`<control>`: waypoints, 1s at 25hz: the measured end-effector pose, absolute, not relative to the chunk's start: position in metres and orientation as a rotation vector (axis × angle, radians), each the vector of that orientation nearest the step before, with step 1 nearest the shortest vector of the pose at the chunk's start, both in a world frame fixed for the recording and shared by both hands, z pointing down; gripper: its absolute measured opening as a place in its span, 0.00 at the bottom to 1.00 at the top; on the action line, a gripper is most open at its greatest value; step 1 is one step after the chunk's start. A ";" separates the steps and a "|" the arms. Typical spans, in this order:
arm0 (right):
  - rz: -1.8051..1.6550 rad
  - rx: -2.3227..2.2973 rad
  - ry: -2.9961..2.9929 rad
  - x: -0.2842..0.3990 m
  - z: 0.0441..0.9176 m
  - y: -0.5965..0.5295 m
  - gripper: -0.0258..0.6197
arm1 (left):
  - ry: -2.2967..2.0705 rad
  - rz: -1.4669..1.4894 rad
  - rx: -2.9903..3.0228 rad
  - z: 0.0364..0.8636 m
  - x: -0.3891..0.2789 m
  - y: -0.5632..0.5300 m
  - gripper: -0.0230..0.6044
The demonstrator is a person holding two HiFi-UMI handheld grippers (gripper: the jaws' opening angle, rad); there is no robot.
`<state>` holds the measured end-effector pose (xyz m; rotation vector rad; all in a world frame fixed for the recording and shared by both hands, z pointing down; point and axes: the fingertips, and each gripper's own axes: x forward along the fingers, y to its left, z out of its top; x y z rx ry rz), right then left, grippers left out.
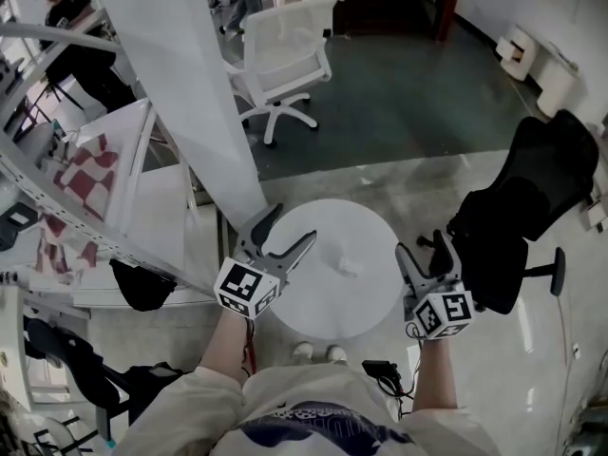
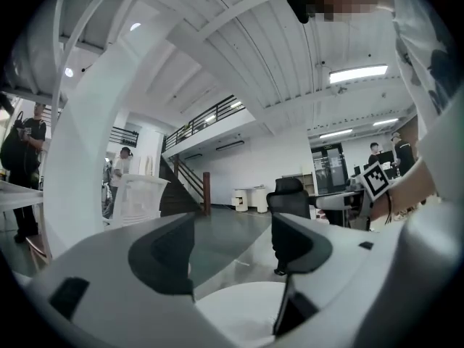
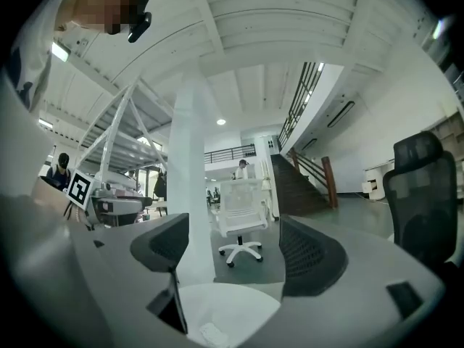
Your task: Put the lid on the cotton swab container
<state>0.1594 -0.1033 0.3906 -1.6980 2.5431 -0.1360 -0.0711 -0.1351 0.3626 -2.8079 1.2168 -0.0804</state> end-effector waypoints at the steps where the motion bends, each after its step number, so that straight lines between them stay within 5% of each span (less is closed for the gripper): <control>1: -0.140 -1.693 2.554 0.161 0.392 -0.102 0.66 | 1.220 -0.082 -2.814 0.365 -0.072 -0.136 0.54; 12: -0.233 -1.509 2.924 0.144 0.454 -0.092 0.65 | 1.229 -0.103 -2.867 0.383 -0.058 -0.140 0.54; 25: -0.535 -1.156 3.464 0.103 0.634 -0.089 0.65 | 1.259 -0.152 -2.881 0.400 -0.046 -0.148 0.54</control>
